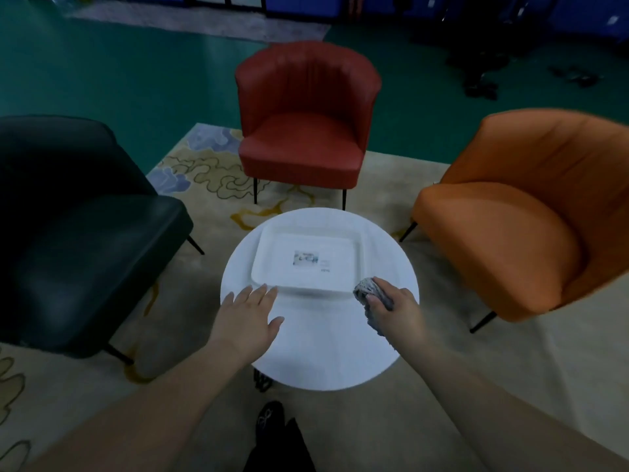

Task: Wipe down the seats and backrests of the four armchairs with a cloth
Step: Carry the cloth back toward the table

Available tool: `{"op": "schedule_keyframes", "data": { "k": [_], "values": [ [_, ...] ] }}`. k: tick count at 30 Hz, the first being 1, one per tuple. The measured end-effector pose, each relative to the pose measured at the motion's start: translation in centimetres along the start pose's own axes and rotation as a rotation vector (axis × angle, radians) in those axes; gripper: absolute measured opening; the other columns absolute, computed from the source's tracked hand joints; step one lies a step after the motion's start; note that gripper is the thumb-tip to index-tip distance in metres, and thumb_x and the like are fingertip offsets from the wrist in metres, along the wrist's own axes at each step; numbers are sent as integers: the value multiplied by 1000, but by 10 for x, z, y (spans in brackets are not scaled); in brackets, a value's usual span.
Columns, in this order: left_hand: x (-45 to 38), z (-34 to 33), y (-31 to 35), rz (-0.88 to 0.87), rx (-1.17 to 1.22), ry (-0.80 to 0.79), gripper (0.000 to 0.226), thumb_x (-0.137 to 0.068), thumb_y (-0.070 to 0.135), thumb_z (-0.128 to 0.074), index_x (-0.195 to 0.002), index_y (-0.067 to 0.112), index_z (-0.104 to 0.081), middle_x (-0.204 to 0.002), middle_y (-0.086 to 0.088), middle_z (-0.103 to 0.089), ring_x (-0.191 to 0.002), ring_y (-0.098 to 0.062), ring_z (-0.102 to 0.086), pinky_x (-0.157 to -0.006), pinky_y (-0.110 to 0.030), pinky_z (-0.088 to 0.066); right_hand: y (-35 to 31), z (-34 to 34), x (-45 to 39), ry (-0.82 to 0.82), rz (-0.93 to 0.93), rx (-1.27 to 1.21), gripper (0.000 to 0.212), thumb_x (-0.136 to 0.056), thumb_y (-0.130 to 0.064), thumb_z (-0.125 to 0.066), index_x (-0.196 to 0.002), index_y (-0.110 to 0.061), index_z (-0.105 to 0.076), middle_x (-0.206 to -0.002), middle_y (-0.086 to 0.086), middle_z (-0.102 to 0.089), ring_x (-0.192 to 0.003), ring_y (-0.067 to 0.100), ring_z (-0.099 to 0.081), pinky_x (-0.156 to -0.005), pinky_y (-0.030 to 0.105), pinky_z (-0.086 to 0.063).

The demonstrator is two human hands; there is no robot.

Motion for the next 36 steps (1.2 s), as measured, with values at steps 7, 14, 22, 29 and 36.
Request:
{"op": "schedule_keyframes", "data": {
  "k": [7, 14, 22, 29, 36],
  "values": [
    [-93, -2, -46, -90, -46, -32, 66, -96, 60, -20, -153, 30, -7, -160, 3, -19, -146, -22, -18, -116, -45, -17, -15, -28, -75, 128, -64, 72, 29, -94, -25, -53, -121, -34, -57, -96, 10, -57, -66, 19, -63, -45, 12, -40],
    [-155, -13, -67, -109, -12, -98, 66, -95, 61, -21, -153, 32, -7, -160, 4, -16, -147, -22, -18, -117, -45, -16, -6, -51, -123, 129, -177, 85, 48, -93, -23, -52, -138, -33, -42, -98, -3, -42, -74, 20, -61, -51, 18, -52],
    [-221, -41, -62, -89, 35, -152, 65, -96, 58, -24, -153, 30, -7, -160, 1, -16, -146, -25, -18, -118, -46, -18, 30, -77, -194, 52, -235, 143, 46, -85, -29, -63, -129, -37, -49, -102, -3, -56, -87, 15, -62, -75, 31, -57],
    [-255, -83, -54, -54, 76, -241, 65, -97, 55, -25, -153, 28, -5, -161, 1, -14, -146, -24, -16, -118, -43, -19, 68, -113, -244, 51, -333, 3, 43, -75, -22, -76, -87, -40, -39, -85, -9, -57, -62, 3, -62, -48, 20, -48],
    [-276, -105, -57, -37, 96, -268, 66, -97, 56, -26, -153, 28, -6, -160, 1, -16, -146, -24, -18, -118, -42, -20, 90, -143, -276, 2, -345, 149, 35, -76, -24, -75, -76, -16, -41, -83, 7, -52, -63, 18, -49, -50, 20, -38]
  ]
}}
Point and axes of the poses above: each hand's wrist, its own x-axis away from the middle knuckle, its own z-axis out of the back of the hand, y = z × x, the point moved 7 cm from there along -x, towards the middle knuckle
